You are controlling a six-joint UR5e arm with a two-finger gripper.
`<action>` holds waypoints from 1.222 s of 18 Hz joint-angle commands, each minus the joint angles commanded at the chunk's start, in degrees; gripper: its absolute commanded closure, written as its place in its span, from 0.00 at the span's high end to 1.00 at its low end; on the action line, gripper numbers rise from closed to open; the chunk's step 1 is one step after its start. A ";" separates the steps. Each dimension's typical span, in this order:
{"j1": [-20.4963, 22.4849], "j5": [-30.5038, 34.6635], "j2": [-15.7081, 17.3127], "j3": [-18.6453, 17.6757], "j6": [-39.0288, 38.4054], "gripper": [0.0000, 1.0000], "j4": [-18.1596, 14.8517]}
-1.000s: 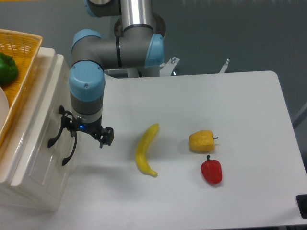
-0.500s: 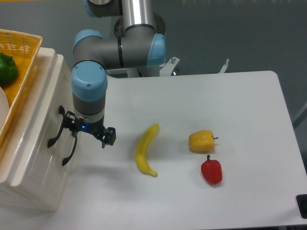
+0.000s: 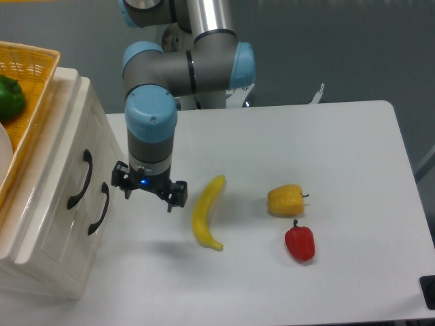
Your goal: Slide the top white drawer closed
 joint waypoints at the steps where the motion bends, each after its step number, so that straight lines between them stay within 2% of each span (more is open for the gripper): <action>1: 0.26 0.97 0.00 0.09 1.22 1.00 0.00; 4: 2.89 1.25 0.17 -0.17 8.94 1.00 -0.35; 7: 5.27 1.51 0.70 -0.26 12.29 1.00 -0.26; 10: 7.55 2.82 1.23 -0.35 18.97 1.00 -0.35; 17: 13.97 5.72 1.41 -0.79 27.06 1.00 -0.35; 22: 18.98 6.26 1.49 -0.79 38.03 1.00 -2.10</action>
